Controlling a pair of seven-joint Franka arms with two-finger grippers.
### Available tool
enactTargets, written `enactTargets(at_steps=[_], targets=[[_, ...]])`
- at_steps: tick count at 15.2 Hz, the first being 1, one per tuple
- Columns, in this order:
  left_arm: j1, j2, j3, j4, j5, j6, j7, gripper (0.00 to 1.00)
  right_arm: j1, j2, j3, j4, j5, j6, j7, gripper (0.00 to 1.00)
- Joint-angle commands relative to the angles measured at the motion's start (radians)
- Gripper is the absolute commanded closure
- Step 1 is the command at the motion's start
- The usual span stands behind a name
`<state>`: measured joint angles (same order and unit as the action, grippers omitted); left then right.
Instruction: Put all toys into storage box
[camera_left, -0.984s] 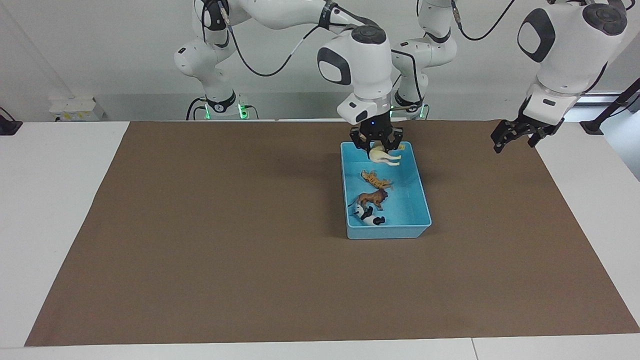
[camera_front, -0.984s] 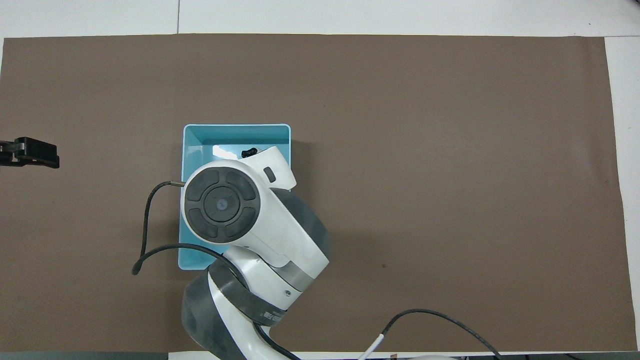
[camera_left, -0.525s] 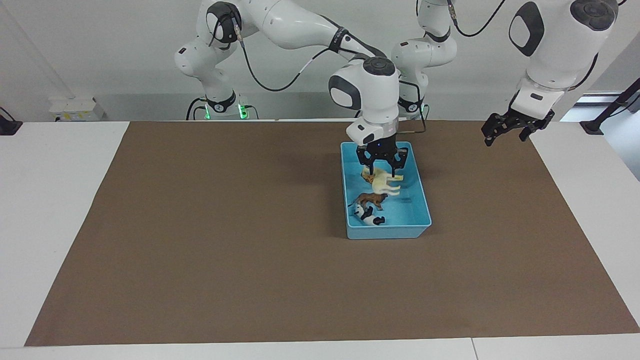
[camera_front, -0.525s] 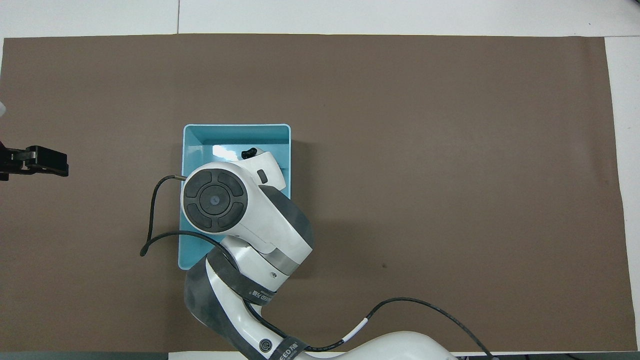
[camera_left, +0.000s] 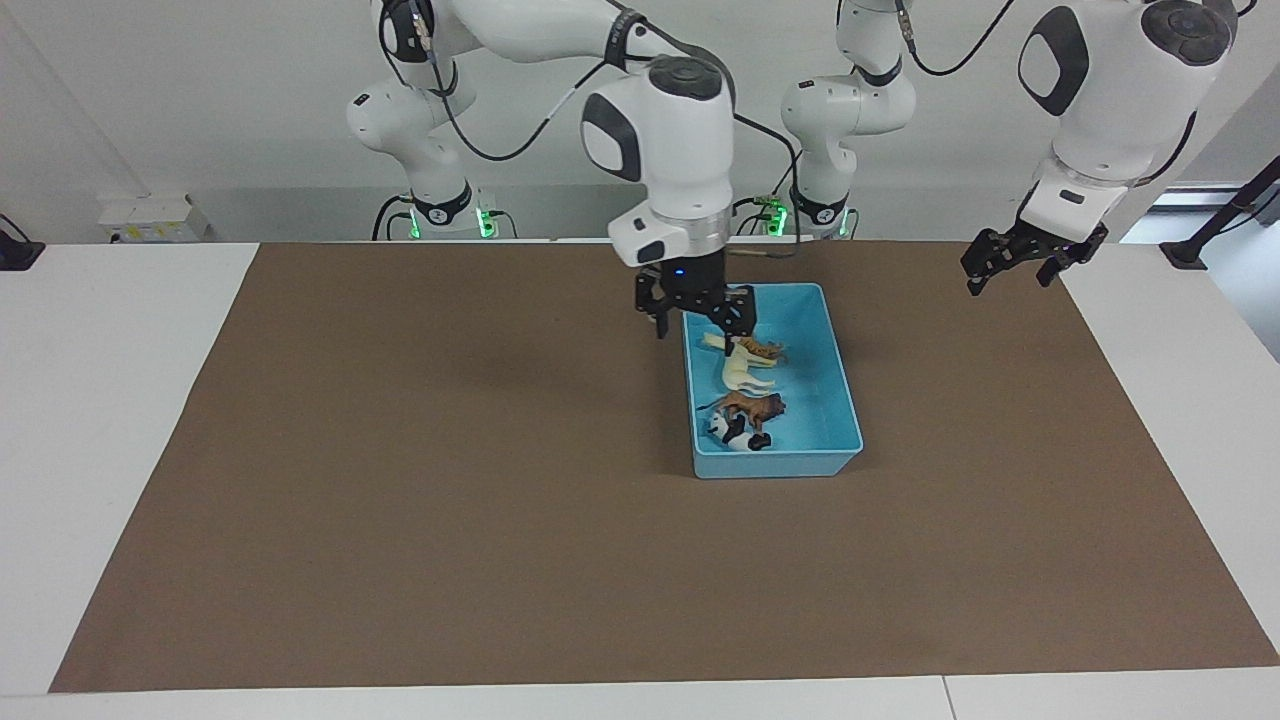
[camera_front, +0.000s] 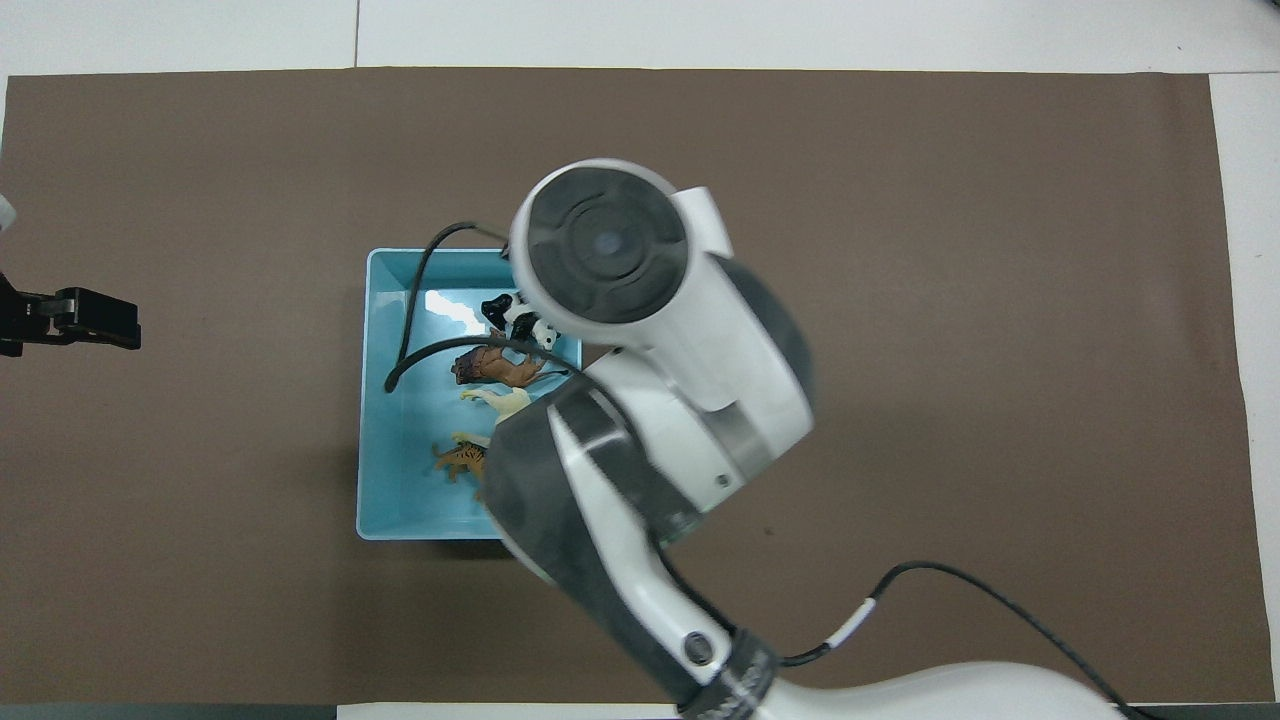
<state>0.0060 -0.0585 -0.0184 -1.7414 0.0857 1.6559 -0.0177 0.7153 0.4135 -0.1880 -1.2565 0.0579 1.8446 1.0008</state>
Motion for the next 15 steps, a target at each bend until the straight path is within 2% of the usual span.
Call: enactTargets(at_steps=[1,4,7,9,11,15], targets=[[-0.014,0.031,0.014,0.039,-0.011,-0.016,0.016,0.0,-0.172,-0.074,0.013,-0.079,0.0,-0.057,-0.269,0.0],[-0.015,0.029,0.014,0.031,-0.011,-0.013,0.018,0.0,-0.359,-0.1,0.013,-0.148,0.006,-0.064,-0.683,0.0],[-0.018,0.028,0.014,0.031,-0.011,-0.013,0.016,0.0,-0.509,-0.104,0.009,-0.167,0.0,-0.064,-0.922,0.0],[-0.02,0.026,0.014,0.028,-0.012,-0.01,0.018,0.0,-0.571,-0.117,0.007,-0.169,0.002,-0.065,-1.049,0.0],[-0.02,0.026,0.012,0.025,-0.015,-0.005,0.018,0.0,-0.623,-0.152,0.009,-0.172,0.002,-0.152,-1.076,0.0],[-0.018,0.026,0.014,0.025,-0.057,0.002,0.021,0.0,-0.658,-0.248,0.007,-0.173,0.0,-0.319,-1.087,0.0]])
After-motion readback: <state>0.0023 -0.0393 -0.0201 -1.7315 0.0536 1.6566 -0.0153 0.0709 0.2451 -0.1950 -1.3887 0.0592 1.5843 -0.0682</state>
